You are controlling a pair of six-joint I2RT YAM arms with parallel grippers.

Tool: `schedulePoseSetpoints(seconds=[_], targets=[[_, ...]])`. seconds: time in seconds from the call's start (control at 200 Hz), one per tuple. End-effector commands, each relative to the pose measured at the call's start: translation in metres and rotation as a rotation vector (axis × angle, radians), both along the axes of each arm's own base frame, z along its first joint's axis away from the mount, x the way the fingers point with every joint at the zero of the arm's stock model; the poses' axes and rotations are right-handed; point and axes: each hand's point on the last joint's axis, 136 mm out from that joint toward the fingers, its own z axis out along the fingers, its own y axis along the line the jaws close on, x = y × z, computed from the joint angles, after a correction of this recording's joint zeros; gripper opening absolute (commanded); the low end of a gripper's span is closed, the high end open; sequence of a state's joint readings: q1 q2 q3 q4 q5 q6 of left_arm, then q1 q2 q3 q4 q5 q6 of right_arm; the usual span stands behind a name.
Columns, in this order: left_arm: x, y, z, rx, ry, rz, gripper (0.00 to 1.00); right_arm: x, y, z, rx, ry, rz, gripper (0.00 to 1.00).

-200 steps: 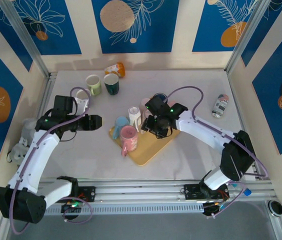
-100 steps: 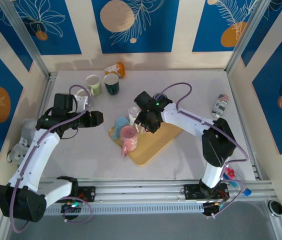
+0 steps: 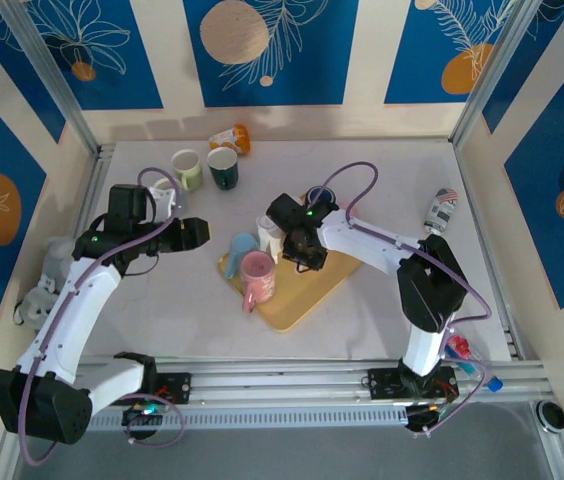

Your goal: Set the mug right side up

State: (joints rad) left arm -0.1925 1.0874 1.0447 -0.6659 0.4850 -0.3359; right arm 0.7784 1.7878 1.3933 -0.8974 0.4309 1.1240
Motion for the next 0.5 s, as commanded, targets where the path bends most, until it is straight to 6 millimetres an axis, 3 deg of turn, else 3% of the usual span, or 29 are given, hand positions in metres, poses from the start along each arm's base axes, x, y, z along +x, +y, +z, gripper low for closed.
schedulePoseSetpoints(seconds=[0.0,0.245,0.495], targets=[[-0.006,-0.01,0.013,-0.036,-0.031,-0.034,0.58,0.002,-0.016,0.007,-0.114,-0.046,0.137,0.46],[-0.005,-0.014,0.014,-0.042,-0.039,-0.031,0.57,0.014,-0.002,0.0,-0.104,-0.084,0.313,0.42],[-0.008,-0.014,0.014,-0.035,-0.031,-0.031,0.57,0.011,-0.008,-0.005,-0.132,-0.034,0.196,0.38]])
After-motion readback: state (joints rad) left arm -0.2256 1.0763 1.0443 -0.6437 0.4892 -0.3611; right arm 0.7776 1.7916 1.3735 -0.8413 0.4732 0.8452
